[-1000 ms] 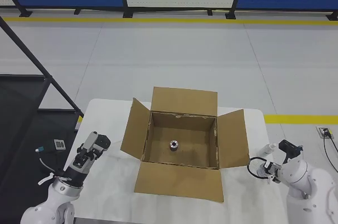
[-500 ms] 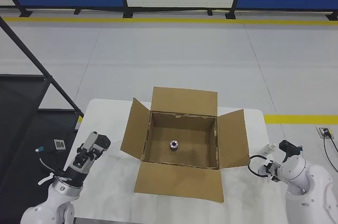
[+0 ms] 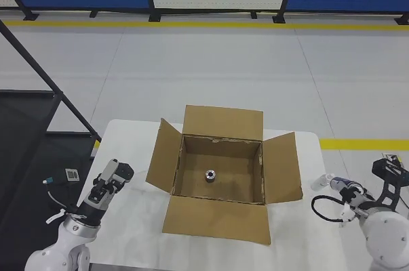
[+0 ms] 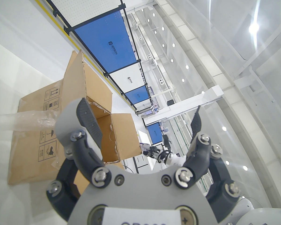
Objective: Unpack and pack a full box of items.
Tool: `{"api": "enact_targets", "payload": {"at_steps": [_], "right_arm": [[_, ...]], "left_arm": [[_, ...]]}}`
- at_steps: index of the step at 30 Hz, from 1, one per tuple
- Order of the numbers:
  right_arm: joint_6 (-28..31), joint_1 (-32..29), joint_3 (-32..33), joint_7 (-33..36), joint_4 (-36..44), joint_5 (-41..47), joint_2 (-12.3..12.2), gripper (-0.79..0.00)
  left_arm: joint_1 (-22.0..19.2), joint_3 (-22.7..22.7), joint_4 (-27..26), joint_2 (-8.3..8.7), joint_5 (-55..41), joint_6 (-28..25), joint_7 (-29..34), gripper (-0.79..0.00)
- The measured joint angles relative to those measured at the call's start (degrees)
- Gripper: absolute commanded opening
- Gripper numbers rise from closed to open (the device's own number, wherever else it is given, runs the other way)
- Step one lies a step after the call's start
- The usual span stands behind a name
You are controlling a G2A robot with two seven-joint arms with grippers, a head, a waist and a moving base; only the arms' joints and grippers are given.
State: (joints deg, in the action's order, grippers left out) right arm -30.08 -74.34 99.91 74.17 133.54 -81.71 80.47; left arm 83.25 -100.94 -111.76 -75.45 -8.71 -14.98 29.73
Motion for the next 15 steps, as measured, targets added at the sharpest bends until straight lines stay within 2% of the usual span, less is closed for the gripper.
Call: {"api": "enact_targets", "payload": {"at_steps": [2,5,10,15], "right_arm": [[-0.04,2.0,-4.27,-1.39,2.06,-2.54,0.13,-0.785],[1.59,6.51,-12.2,-3.4,1.08,-7.26,0.29,-0.785],[6.2,14.2,-25.15,0.26,-0.1,-12.59,0.98,-0.785],[9.59,28.59,-35.32,4.82,-14.96,-9.75,2.82,-0.785]], "left_arm": [[0.0,0.0,0.0,0.0,0.0,0.0,0.0,0.0],[0.0,0.0,0.0,0.0,0.0,0.0,0.0,0.0],[0.0,0.0,0.0,0.0,0.0,0.0,0.0,0.0],[0.0,0.0,0.0,0.0,0.0,0.0,0.0,0.0]]}}
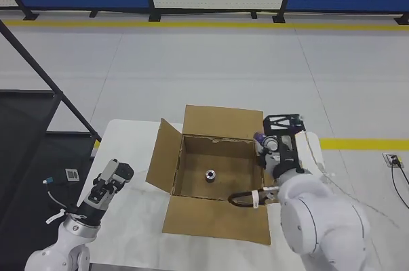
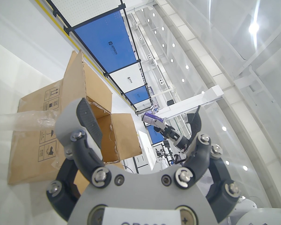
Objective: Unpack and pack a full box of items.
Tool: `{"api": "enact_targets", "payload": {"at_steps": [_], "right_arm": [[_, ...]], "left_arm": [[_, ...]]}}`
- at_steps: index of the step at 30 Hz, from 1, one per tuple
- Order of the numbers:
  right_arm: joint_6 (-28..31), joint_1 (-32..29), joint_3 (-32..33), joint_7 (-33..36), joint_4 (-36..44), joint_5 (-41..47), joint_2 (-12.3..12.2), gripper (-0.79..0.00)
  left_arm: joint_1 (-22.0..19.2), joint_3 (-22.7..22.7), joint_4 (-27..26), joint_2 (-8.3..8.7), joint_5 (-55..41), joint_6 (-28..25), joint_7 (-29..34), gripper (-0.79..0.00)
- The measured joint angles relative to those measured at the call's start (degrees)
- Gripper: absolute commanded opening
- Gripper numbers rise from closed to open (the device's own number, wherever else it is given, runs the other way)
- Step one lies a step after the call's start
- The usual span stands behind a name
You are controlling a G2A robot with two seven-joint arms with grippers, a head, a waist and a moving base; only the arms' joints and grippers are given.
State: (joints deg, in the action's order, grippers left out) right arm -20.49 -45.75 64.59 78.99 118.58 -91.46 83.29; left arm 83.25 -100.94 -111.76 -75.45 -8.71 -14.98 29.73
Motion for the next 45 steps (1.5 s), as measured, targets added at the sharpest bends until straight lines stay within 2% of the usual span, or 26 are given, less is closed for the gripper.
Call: {"api": "enact_targets", "payload": {"at_steps": [5,8,14,20,22,23,27,32,40,43,45], "right_arm": [[-0.04,14.39,-6.82,2.2,-21.53,6.97,2.72,-0.785],[0.76,20.03,-9.66,2.0,-34.33,12.18,4.34,-0.785],[3.64,23.68,-12.92,-1.4,-51.96,19.89,6.53,-0.785],[2.8,23.82,-14.74,-5.98,-62.12,21.63,7.96,-0.785],[2.45,23.65,-15.0,-8.03,-64.3,21.9,8.3,-0.779],[2.31,23.63,-14.97,-9.16,-65.55,22.37,8.51,-0.656],[2.91,24.03,-14.71,-11.12,-68.04,23.73,9.03,-0.443],[2.75,24.31,-15.03,-11.1,-68.35,23.01,9.47,-0.397],[1.53,23.62,-14.39,-9.4,-65.28,20.12,9.36,-0.394],[0.81,22.71,-13.51,-8.6,-62.4,18.15,8.95,-0.357],[-0.02,21.36,-12.58,-7.91,-58.48,16.39,8.48,-0.302]], "left_arm": [[0.0,0.0,0.0,0.0,0.0,0.0,0.0,0.0],[0.0,0.0,0.0,0.0,0.0,0.0,0.0,0.0],[0.0,0.0,0.0,0.0,0.0,0.0,0.0,0.0],[0.0,0.0,0.0,0.0,0.0,0.0,0.0,0.0],[0.0,0.0,0.0,0.0,0.0,0.0,0.0,0.0],[0.0,0.0,0.0,0.0,0.0,0.0,0.0,0.0],[0.0,0.0,0.0,0.0,0.0,0.0,0.0,0.0],[0.0,0.0,0.0,0.0,0.0,0.0,0.0,0.0],[0.0,0.0,0.0,0.0,0.0,0.0,0.0,0.0],[0.0,0.0,0.0,0.0,0.0,0.0,0.0,0.0],[0.0,0.0,0.0,0.0,0.0,0.0,0.0,0.0]]}}
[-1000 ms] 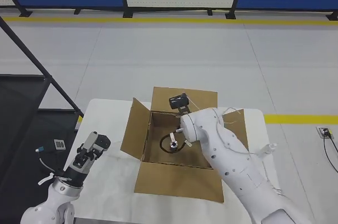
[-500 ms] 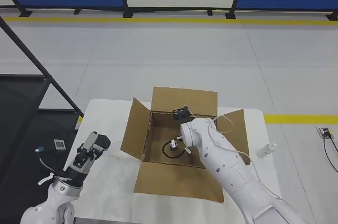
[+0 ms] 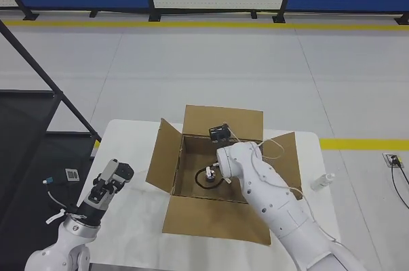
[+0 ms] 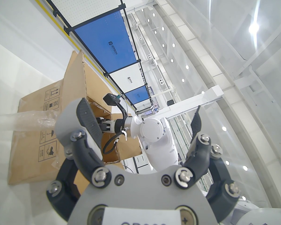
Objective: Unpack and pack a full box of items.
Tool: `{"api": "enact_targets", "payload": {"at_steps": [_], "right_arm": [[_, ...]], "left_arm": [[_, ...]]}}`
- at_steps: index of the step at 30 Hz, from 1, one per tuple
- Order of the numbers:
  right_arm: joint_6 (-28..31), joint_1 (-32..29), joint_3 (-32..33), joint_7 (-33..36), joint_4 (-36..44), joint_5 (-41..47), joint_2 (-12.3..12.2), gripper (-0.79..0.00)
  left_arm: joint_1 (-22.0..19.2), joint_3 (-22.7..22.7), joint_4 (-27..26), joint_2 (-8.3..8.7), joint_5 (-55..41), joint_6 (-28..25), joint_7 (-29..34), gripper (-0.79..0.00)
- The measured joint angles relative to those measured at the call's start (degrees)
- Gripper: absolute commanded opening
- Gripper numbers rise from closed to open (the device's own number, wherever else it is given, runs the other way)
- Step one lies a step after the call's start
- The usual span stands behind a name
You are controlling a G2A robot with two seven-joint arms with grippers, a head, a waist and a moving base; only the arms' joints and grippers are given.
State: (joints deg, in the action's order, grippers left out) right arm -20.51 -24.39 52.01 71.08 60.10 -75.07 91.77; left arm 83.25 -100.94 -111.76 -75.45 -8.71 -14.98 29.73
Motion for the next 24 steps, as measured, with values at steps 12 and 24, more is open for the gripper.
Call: {"api": "enact_targets", "payload": {"at_steps": [12,24], "right_arm": [[-0.22,-24.85,17.03,12.54,49.02,-25.52,-5.7,0.0],[-0.71,-38.67,45.71,11.97,57.33,-26.1,-4.48,0.0]], "left_arm": [[0.0,0.0,0.0,0.0,0.0,0.0,0.0,0.0],[0.0,0.0,0.0,0.0,0.0,0.0,0.0,0.0]]}}
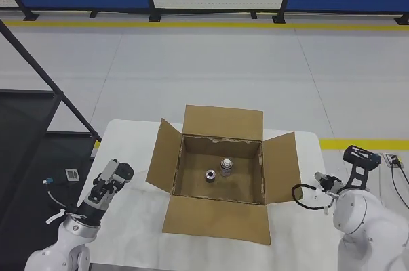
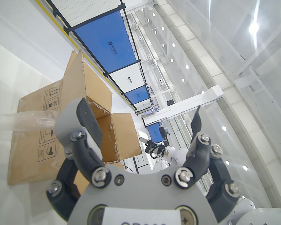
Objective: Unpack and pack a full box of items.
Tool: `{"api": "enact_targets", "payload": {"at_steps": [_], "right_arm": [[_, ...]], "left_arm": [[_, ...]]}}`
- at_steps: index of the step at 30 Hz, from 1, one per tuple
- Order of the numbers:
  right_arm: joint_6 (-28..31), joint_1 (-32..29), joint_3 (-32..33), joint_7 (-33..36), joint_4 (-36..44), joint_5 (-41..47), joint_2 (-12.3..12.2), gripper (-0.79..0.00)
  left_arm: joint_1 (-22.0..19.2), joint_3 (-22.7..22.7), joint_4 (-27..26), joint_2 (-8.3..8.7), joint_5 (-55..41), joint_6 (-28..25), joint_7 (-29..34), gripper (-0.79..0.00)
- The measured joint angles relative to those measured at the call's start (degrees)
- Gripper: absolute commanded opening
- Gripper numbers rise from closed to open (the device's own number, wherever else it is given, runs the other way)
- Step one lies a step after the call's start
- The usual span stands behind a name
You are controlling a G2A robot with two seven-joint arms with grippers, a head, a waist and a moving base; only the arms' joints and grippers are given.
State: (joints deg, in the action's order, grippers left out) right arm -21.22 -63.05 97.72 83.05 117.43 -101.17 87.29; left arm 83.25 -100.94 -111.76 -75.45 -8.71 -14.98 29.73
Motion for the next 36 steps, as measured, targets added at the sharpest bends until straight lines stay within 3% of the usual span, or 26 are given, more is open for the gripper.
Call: {"api": "enact_targets", "payload": {"at_steps": [7,20,23,25,28,36], "right_arm": [[1.88,7.07,5.15,1.78,-14.28,3.35,0.39,0.0],[1.62,15.75,5.69,-5.32,-32.44,5.65,-0.36,0.0],[1.69,16.91,6.45,-6.49,-35.22,6.34,-0.62,-0.003],[1.14,17.29,6.85,-7.76,-36.38,6.48,-0.75,-0.132],[0.48,17.37,7.47,-10.38,-37.65,7.79,-0.88,-0.191],[-0.62,16.87,7.79,-14.49,-39.11,10.78,-1.11,-0.163]], "left_arm": [[0.0,0.0,0.0,0.0,0.0,0.0,0.0,0.0],[0.0,0.0,0.0,0.0,0.0,0.0,0.0,0.0],[0.0,0.0,0.0,0.0,0.0,0.0,0.0,0.0],[0.0,0.0,0.0,0.0,0.0,0.0,0.0,0.0],[0.0,0.0,0.0,0.0,0.0,0.0,0.0,0.0],[0.0,0.0,0.0,0.0,0.0,0.0,0.0,0.0]]}}
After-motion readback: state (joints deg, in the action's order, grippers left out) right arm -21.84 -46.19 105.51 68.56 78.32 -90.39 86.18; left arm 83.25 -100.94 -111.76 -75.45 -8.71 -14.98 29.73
